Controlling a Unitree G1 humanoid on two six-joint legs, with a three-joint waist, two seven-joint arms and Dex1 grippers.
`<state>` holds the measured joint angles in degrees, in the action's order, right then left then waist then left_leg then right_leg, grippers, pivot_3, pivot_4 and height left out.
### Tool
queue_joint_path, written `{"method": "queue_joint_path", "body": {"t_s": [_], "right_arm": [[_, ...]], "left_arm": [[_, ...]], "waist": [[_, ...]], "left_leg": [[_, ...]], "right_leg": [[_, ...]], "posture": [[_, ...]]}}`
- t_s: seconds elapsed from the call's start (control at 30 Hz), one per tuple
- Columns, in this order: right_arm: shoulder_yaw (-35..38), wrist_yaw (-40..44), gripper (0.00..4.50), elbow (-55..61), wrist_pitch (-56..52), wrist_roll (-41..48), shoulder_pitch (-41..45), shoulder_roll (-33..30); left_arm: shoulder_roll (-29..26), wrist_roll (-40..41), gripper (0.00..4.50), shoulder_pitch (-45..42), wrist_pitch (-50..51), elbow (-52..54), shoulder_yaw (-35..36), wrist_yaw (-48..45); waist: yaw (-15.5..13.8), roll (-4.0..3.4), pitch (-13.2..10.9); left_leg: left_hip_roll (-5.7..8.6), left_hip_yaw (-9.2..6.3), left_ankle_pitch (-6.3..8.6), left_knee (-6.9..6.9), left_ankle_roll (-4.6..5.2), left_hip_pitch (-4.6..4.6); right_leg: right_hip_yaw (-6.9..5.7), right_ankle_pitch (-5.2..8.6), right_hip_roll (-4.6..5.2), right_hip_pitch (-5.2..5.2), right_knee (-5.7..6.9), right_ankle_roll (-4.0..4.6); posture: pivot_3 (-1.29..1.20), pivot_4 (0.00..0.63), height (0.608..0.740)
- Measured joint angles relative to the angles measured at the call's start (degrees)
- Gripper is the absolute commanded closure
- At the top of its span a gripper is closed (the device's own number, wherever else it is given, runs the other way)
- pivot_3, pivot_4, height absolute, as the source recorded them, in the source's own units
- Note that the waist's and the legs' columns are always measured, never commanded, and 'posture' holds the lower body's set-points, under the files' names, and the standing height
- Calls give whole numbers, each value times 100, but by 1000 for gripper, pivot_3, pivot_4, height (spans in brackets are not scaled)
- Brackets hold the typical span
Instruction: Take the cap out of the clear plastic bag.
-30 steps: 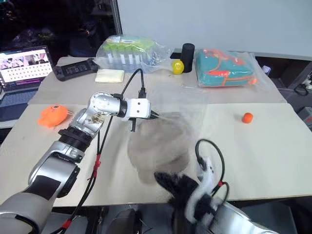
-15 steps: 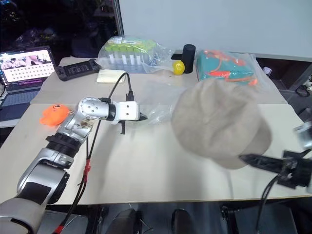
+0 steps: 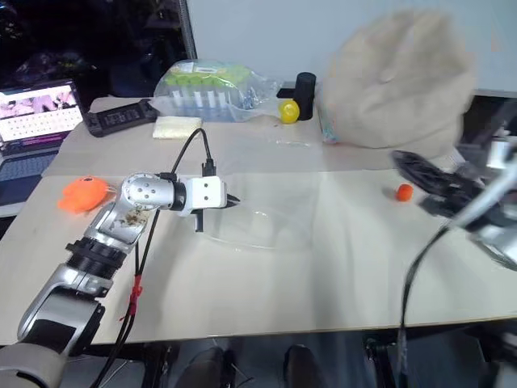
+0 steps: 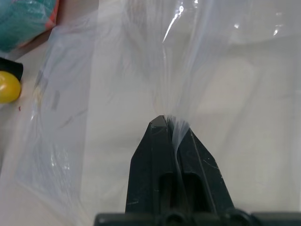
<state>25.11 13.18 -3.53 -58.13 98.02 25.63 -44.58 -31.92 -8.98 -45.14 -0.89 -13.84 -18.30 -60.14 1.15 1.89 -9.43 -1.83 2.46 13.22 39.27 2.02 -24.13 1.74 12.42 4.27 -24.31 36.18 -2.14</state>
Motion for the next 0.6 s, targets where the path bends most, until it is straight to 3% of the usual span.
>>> {"method": "queue_joint_path", "body": {"t_s": [0.1,0.23,0.37,0.5,0.6], "right_arm": [[-843,-657,4469,203,26,-175,523,967],[-1244,-1056,4469,23,197,-685,749,1788],[-1294,-1227,3136,-1040,813,-1818,1097,2186],[-1153,-1216,1958,-1858,1187,-2696,1312,2168],[-1078,-1087,818,-2163,1127,-3073,1529,2119]], "left_arm": [[39,2,4500,190,130,326,-27,70],[-7,-8,4500,390,308,543,-12,192],[-102,-14,4500,671,541,914,76,357],[-243,-16,4500,992,778,1212,171,504],[-256,-17,4500,1133,955,1411,179,613]], "waist": [[-12,-5,2],[-123,-8,4],[-156,-10,5],[-142,-11,4],[-80,-12,4]], "left_leg": [[-2,0,0,-1,0,-6],[0,0,0,0,0,-24],[10,28,0,1,1,-26],[8,57,2,-5,3,-26],[2,59,2,-7,3,-22]], "right_leg": [[-1,0,-3,-10,5,0],[-12,-7,7,-6,5,-13],[-4,-19,18,0,-12,-33],[0,-18,11,-9,-11,-32],[1,-18,6,-10,-9,-31]], "posture": [[0,150,740],[0,150,740],[0,150,740],[0,150,740],[0,150,740]]}}
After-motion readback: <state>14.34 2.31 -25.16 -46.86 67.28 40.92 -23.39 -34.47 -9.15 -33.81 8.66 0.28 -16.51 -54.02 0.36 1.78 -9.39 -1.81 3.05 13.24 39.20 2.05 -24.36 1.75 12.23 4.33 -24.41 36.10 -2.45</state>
